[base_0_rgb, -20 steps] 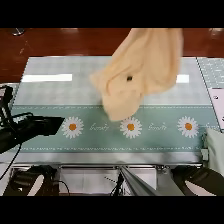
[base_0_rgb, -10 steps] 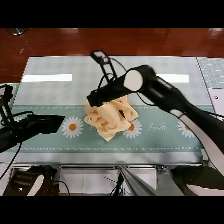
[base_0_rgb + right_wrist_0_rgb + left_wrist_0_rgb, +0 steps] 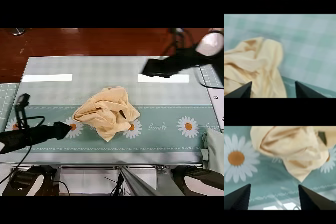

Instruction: Fold the shirts.

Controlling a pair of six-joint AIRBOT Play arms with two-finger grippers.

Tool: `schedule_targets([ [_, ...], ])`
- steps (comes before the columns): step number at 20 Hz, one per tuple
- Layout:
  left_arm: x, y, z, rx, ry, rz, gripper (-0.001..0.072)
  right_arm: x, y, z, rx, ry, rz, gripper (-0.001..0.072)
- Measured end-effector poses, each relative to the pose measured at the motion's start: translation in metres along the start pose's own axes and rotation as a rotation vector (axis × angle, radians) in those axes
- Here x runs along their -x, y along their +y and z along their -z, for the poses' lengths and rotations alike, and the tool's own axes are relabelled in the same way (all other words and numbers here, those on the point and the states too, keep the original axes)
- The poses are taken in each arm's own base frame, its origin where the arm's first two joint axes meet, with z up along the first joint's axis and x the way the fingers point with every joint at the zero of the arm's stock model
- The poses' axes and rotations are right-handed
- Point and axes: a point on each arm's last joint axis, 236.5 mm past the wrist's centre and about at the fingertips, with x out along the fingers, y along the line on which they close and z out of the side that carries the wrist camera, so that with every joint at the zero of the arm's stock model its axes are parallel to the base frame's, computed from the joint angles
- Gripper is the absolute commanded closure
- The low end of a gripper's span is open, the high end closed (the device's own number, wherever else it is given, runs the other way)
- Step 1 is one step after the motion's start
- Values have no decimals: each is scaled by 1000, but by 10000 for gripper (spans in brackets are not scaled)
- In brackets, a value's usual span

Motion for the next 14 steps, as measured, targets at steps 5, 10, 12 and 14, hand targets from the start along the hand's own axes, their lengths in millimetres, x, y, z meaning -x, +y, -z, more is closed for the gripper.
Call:
schedule_targets([
  [5,-60,-19,17,155,66,193,7,-19,-88,91,-265,79,70,101],
  [10,-107,-51,-20,138,0,249,14,-62,-78,150,-295,167,34,101],
  [12,-122,-61,-34,130,1,246,677,-76,-67,160,-296,194,5,101],
  [14,-130,-72,-51,71,8,262,685,-89,-50,169,-294,228,-46,100],
])
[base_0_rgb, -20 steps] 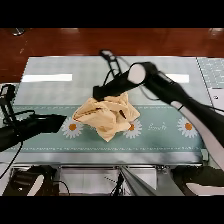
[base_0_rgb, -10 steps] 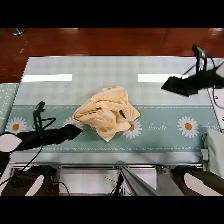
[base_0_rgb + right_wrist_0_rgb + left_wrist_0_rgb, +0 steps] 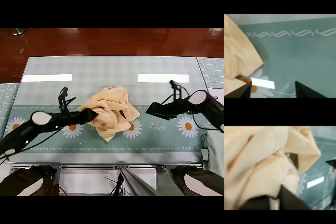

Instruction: Fold the shirts.

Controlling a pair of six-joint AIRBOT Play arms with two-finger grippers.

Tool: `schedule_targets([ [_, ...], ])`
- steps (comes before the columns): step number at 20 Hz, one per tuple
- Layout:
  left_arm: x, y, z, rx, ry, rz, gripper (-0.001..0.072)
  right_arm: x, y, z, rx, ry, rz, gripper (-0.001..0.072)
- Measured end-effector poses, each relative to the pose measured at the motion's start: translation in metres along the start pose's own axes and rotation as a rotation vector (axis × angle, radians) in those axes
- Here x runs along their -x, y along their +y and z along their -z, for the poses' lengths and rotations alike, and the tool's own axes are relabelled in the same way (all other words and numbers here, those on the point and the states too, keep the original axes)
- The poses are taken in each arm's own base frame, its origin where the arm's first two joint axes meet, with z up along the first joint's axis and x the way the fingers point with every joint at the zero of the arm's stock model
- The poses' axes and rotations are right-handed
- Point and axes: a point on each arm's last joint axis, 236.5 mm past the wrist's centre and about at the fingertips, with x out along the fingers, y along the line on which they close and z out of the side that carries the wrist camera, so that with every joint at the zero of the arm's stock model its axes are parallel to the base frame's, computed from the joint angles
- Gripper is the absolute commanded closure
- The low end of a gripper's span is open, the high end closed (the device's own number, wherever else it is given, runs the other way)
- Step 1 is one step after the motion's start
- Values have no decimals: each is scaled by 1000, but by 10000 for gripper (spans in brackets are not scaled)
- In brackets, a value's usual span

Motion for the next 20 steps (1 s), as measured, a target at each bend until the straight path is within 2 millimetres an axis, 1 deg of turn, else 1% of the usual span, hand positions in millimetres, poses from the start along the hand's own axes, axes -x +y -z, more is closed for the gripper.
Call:
schedule_targets([
  [1,-1,-6,-5,-24,19,19,685,-7,7,4,4,16,-25,101],
  [3,2,-15,-20,-62,31,54,685,-20,23,10,9,47,-84,100],
  [4,6,-18,-27,-69,32,70,685,-25,30,12,11,57,-108,101],
  [6,12,-22,-34,-80,51,96,685,-37,40,12,12,76,-139,101],
  [11,18,-29,-32,-96,95,135,685,-64,62,3,16,117,-179,108],
  [12,18,-31,-30,-101,104,141,685,-69,67,3,18,133,-186,266],
  [13,18,-31,-29,-102,110,144,685,-76,70,2,28,142,-183,510],
  [14,18,-32,-28,-104,112,146,685,-81,71,2,41,152,-173,689],
  [15,18,-33,-28,-107,114,148,685,-85,75,0,45,159,-178,691],
  [17,23,-37,-30,-109,122,164,685,-81,87,-5,88,179,-195,691],
  [18,30,-40,-37,-114,117,176,686,-71,96,-12,131,176,-203,691],
  [19,39,-47,-48,-129,96,192,686,-57,103,-23,180,163,-202,691],
  [20,51,-57,-60,-150,75,212,686,-35,112,-42,238,117,-188,691],
])
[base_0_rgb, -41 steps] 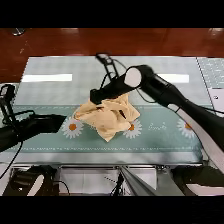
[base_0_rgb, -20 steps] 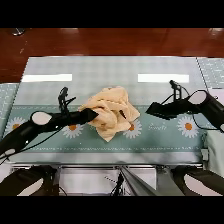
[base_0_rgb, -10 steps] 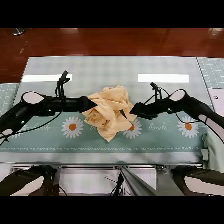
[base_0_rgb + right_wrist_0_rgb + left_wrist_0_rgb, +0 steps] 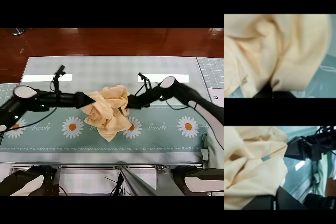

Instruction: Fold the shirts.

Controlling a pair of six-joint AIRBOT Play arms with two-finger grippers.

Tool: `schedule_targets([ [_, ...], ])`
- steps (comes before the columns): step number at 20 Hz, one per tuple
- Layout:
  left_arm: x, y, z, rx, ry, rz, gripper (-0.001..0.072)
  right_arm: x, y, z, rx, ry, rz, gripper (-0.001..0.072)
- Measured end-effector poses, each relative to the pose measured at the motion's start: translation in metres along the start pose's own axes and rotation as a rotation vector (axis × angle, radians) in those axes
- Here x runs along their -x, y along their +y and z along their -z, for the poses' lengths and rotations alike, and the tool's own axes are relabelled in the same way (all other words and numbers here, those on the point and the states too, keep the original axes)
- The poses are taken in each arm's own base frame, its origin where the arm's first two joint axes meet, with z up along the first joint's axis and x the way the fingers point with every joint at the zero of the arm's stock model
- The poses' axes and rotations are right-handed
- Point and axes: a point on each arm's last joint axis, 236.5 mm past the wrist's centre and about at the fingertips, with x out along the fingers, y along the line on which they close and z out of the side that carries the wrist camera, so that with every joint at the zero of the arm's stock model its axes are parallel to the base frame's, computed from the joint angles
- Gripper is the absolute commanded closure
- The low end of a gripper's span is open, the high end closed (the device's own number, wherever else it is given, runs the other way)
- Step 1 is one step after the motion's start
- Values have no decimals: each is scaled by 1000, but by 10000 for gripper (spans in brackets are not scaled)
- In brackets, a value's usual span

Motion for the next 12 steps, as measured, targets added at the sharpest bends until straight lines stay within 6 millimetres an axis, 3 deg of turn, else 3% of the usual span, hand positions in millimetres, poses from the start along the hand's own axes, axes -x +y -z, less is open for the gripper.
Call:
schedule_targets([
  [1,12,-12,-18,-32,-39,11,686,27,10,-23,52,-60,27,691],
  [3,48,-53,-68,-135,-164,32,686,104,43,-76,168,-242,85,691],
  [5,93,-108,-117,-257,-309,55,687,202,88,-118,281,-465,142,691],
  [6,117,-138,-135,-321,-376,69,687,255,113,-127,338,-579,173,691],
  [7,141,-169,-148,-384,-435,83,687,300,136,-126,388,-676,199,691],
  [9,188,-231,-157,-509,-524,100,686,384,177,-102,469,-858,250,691],
  [10,207,-255,-153,-557,-546,86,687,416,190,-85,495,-933,275,691],
  [12,236,-280,-139,-623,-566,5,686,466,211,-42,535,-1051,317,691],
])
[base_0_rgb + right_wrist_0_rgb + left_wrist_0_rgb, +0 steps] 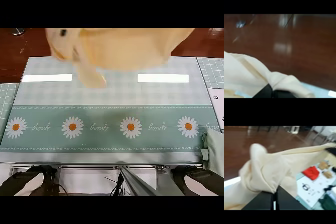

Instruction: Fold the shirts.

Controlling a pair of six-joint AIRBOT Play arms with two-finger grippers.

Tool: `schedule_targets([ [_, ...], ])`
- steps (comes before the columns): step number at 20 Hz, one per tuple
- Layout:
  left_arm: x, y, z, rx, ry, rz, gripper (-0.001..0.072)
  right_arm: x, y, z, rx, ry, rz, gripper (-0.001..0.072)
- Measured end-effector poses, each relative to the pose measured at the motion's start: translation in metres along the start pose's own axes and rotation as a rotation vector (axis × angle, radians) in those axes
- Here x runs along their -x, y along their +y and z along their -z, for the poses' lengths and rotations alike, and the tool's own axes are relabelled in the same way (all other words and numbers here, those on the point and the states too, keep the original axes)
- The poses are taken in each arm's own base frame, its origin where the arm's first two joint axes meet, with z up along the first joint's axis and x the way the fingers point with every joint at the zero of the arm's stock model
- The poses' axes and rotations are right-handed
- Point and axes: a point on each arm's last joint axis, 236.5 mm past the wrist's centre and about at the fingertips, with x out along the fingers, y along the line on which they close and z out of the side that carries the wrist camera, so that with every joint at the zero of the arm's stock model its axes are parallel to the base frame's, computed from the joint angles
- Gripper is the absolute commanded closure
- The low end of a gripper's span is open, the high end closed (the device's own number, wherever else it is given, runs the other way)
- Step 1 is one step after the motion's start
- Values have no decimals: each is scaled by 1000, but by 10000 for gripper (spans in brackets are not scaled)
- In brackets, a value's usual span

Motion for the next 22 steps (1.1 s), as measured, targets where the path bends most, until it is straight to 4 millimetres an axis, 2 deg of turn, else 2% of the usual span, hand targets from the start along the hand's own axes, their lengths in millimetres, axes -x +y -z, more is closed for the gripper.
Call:
schedule_targets([
  [3,46,-21,-6,-104,22,-145,686,83,9,-19,48,-123,51,691],
  [6,87,-43,3,-168,40,-241,686,146,17,-20,79,-194,90,691],
  [8,110,-60,15,-190,59,-271,686,177,22,-16,88,-225,102,691],
  [10,124,-68,32,-187,97,-292,686,193,25,-8,88,-217,104,691],
  [11,127,-65,41,-174,118,-305,685,196,27,-4,88,-210,102,691],
  [14,125,-48,77,-95,224,-327,686,183,22,20,74,-120,103,691],
  [16,113,-24,107,-10,318,-335,685,156,14,48,54,-16,104,691],
  [18,98,8,147,98,424,-349,685,118,2,90,22,128,106,691],
  [22,59,78,223,314,529,-382,685,25,-32,185,-70,387,142,693],
])
